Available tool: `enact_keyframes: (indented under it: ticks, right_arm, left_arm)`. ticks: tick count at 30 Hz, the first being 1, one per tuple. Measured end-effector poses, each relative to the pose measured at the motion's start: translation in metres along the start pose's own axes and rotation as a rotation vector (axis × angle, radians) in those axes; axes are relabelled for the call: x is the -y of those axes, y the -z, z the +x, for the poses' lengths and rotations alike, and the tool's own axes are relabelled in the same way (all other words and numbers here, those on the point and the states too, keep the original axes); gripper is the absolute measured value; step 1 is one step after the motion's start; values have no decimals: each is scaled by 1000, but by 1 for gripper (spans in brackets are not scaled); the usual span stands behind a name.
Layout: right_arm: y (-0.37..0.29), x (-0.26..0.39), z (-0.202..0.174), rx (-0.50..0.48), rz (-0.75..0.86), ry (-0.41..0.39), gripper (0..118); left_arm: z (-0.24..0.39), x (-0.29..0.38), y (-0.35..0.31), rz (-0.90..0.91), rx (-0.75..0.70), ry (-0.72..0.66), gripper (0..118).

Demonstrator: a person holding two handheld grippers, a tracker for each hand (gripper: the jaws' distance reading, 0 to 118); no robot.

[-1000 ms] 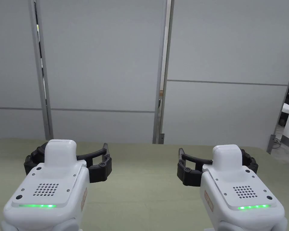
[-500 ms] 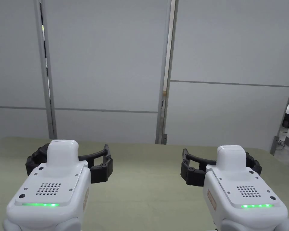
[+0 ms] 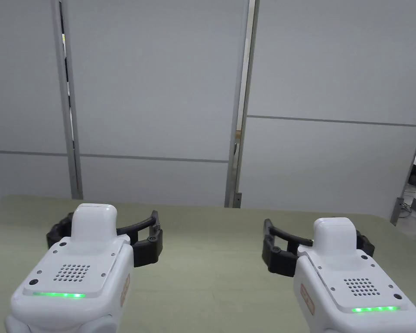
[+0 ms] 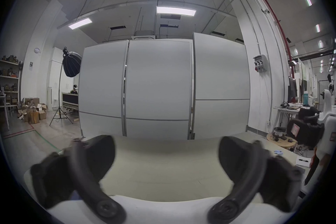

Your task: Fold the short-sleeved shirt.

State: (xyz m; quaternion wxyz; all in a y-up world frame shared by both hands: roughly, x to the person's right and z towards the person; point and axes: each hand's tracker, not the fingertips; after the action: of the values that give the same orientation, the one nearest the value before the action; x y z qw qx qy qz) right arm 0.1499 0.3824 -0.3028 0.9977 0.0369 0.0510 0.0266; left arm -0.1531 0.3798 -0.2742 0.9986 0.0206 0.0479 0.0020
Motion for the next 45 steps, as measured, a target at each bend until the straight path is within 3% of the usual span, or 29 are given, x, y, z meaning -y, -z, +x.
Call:
enact_keyframes:
  ticks: [1,2,3,5,9,13,15,22,24,27,28,29,30,31,33,41,42,44,45]
  right_arm:
    - [-2,0,0,4,4,0,2]
    - [-2,-1,-2,24,1,-10,2]
    - [0,2,-2,93,-9,-35,2]
    - [-2,1,0,-15,-26,2,2]
    - [-4,4,-2,31,-22,-15,2]
    - [-1,2,-2,50,-7,41,2]
    - [14,-3,-26,24,-4,38,2]
    - [28,-13,-183,-396,-4,78,2]
    - [27,-11,-214,-464,-26,81,2]
    - [28,-3,-239,-480,-36,43,2]
    - [33,6,-238,-486,-45,39,2]
    - [37,12,-239,-487,-61,33,2]
    - [40,18,-240,-475,-82,21,2]
    - [44,24,-241,-463,-103,5,2]
    - [58,44,-235,-429,-163,-26,2]
    - [97,98,-210,-308,-337,-43,2]
    - [101,102,-206,-297,-348,-44,2]
    - [104,107,-202,-285,-365,-39,2]
    - [107,109,-200,-279,-370,-39,2]
  left_arm:
    - [3,1,-1,1,-1,6,21]
    - [6,3,-2,9,-25,29,3]
    - [9,3,0,-2,-42,43,3]
    - [11,4,0,-1,-31,25,3]
    - [21,6,2,-13,1,13,1]
    - [18,-2,-1,-4,10,40,1]
    - [-8,-7,-10,-3,-13,39,1]
    - [-172,-12,-78,-50,-450,35,1]
    - [-204,-3,-90,-99,-501,6,1]
    - [-226,24,-83,-207,-448,-27,1]
    - [-230,35,-75,-277,-417,-40,7]
    - [-234,50,-62,-371,-393,-67,38]
    - [-236,69,-46,-471,-362,-101,87]
    - [-239,88,-33,-550,-337,-129,118]
    - [-241,145,-4,-737,-247,-163,118]
    - [-232,289,66,-1067,-331,-173,118]
    - [-238,318,66,-1089,-359,-197,113]
    - [-247,338,70,-1133,-437,-250,73]
    - [-257,335,67,-1117,-451,-275,70]
